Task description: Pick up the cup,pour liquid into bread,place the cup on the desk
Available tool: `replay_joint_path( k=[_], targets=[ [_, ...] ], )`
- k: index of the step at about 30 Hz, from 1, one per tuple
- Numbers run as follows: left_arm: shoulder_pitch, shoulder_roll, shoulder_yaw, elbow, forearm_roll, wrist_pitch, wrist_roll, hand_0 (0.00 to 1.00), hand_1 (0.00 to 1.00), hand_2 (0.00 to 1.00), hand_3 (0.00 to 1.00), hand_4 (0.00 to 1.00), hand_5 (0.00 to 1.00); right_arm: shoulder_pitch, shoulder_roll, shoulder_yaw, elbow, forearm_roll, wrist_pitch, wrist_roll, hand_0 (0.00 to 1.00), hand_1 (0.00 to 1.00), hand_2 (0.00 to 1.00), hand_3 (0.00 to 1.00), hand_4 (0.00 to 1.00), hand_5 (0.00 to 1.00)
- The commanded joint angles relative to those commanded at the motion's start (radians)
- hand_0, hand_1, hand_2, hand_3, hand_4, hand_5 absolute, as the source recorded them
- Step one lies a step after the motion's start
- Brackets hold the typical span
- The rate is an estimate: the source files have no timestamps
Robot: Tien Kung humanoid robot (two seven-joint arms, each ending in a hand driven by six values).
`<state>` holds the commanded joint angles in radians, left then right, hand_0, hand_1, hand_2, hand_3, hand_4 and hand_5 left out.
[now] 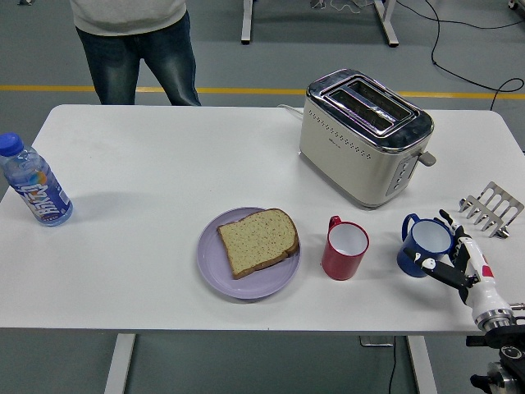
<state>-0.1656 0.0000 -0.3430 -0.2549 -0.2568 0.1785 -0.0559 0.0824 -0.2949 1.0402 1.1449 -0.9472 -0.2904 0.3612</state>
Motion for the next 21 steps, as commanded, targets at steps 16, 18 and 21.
replay_joint_path(
  k=[16, 18, 21],
  targets=[
    [0.001, 0.000, -0.002, -0.001, -0.001, 0.002, 0.001, 0.694, 0.759, 0.775, 0.605, 0.401, 0.998, 0.023, 0.005, -0.018, -0.036, 0.010, -0.031, 0.005, 0.930, 0.828, 0.907, 0.936, 0.998, 0.174],
    [0.002, 0.000, -0.004, -0.001, 0.003, 0.003, 0.003, 0.694, 0.759, 0.775, 0.605, 0.401, 0.998, 0.026, 0.006, -0.015, -0.041, 0.008, -0.034, 0.003, 0.930, 0.828, 0.907, 0.936, 0.998, 0.174],
    [0.003, 0.000, -0.008, -0.001, 0.008, 0.004, 0.005, 0.694, 0.759, 0.775, 0.604, 0.402, 0.998, 0.029, 0.007, -0.017, -0.047, 0.006, -0.038, 0.002, 0.927, 0.818, 0.890, 0.930, 0.998, 0.171]
  ],
)
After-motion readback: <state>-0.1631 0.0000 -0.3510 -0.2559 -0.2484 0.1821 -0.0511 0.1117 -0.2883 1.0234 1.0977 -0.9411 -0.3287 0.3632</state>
